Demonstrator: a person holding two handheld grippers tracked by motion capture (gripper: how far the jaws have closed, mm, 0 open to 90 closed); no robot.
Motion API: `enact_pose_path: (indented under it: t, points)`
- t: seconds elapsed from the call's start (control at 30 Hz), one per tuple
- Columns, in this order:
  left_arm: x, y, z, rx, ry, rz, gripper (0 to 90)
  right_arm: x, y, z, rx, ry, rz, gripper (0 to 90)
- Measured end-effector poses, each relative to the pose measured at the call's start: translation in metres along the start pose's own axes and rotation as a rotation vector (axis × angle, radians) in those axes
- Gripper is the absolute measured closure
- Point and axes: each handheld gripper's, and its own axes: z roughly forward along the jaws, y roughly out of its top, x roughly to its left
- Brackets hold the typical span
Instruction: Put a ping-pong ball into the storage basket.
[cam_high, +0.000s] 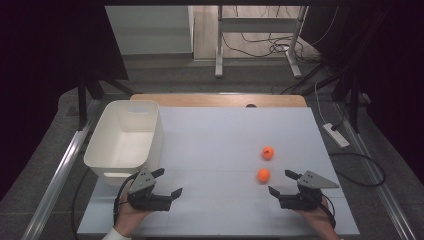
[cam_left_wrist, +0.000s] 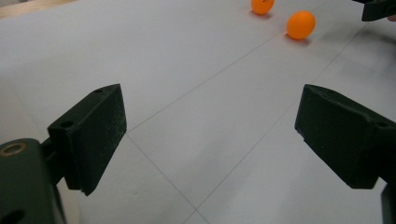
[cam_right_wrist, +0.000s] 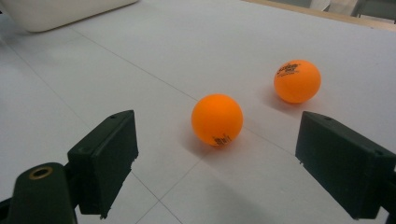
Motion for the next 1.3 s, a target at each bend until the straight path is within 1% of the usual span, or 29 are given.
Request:
enact_pose_path:
  t: [0.33,0.43,0.67,1.2,1.3]
  points:
    - [-0.003,0.006,0.005,0.001,-0.009,0.011,9.6,0.001,0.001,0.001,0.001,0.002,-0.008,13.1]
    - [-0.004,0.009,0.008,0.001,-0.017,0.015,9.6,0.001,0.001,0.001,-0.004,0.004,-0.005,13.1]
    - [-0.008,0.015,0.014,0.009,-0.029,0.03,9.6,0.001,0.002,0.002,0.003,0.004,-0.013,13.1]
    - [-0.01,0.025,0.025,0.016,-0.05,0.038,9.6,0.001,0.002,0.003,-0.001,0.004,-0.012,13.2]
    - [-0.012,0.029,0.027,0.019,-0.057,0.049,9.6,0.002,0.002,0.003,0.002,0.004,-0.016,13.2]
